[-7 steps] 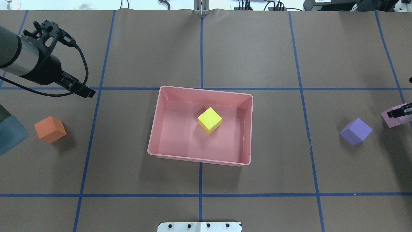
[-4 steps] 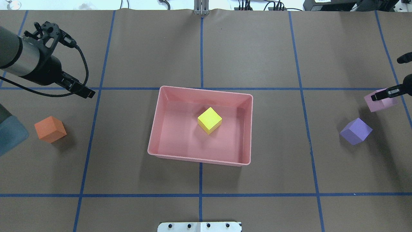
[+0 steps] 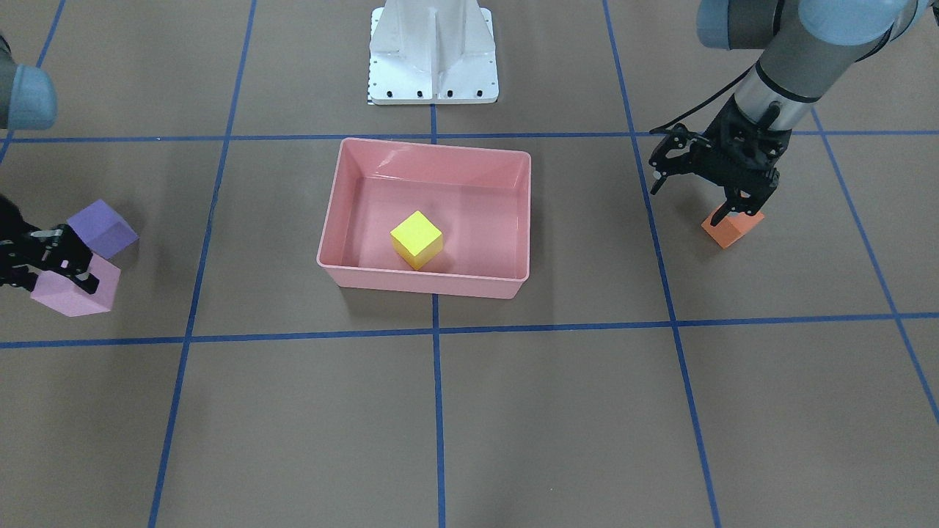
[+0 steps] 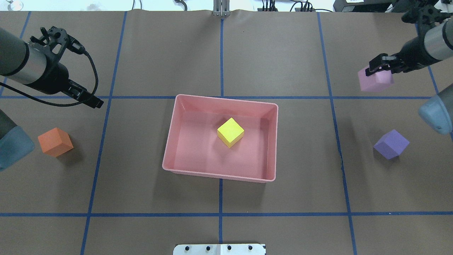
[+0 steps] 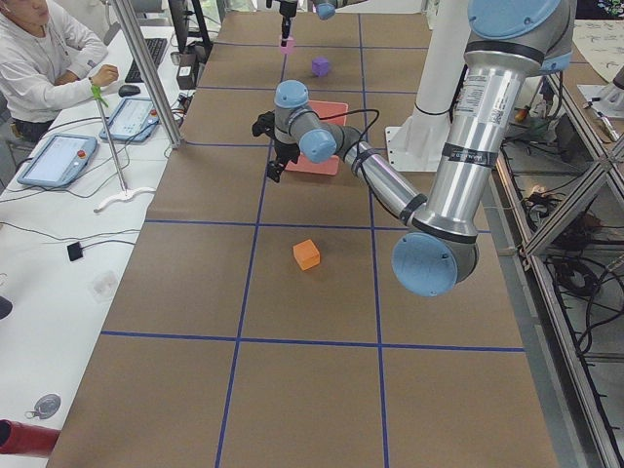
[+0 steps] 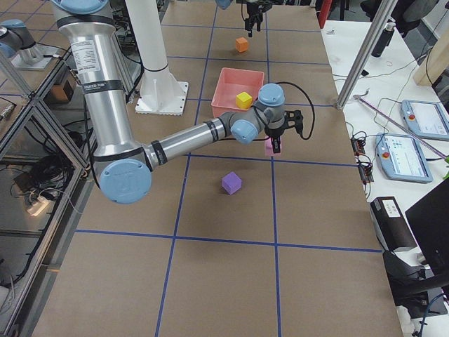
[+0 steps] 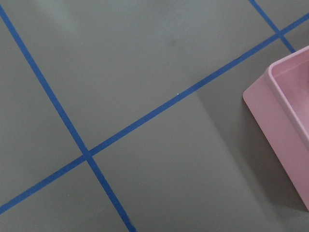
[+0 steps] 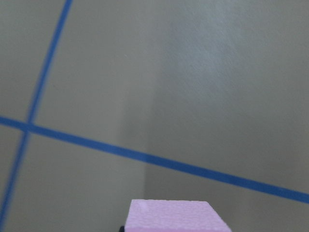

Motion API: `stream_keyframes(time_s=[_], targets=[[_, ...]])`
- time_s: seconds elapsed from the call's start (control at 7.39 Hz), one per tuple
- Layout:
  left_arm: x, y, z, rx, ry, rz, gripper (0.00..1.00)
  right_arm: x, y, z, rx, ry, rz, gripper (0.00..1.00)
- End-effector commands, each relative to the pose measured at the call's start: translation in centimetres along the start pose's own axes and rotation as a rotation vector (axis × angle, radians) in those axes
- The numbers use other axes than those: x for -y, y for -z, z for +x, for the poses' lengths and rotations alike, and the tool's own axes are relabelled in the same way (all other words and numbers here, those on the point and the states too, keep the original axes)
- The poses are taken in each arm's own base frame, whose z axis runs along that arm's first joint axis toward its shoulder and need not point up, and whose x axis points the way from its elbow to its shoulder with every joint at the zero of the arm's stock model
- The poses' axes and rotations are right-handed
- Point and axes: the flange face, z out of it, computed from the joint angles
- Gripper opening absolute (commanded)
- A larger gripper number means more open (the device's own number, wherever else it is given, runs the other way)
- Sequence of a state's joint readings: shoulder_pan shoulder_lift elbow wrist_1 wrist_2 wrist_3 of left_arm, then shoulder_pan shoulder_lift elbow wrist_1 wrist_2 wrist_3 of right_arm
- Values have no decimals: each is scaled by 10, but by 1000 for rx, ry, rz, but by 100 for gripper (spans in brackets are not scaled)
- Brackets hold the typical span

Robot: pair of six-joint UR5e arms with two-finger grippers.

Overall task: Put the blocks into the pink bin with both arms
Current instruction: 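Carry the pink cube with the right gripper into the bin and release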

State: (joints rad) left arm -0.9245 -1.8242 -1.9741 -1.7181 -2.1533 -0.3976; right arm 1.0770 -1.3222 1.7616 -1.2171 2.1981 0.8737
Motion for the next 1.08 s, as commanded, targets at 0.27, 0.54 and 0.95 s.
stream_keyframes(time_s=[0.27, 0.54, 0.95], targets=[[0, -6, -3, 5, 27, -10, 100, -46, -46, -256, -87, -279, 19, 0], [1, -9, -3, 4, 29, -14, 100, -83, -45, -338, -89, -374, 13, 0], [5, -16, -4, 6, 34, -23, 100, -196, -85, -387, -232, -325, 22, 74]])
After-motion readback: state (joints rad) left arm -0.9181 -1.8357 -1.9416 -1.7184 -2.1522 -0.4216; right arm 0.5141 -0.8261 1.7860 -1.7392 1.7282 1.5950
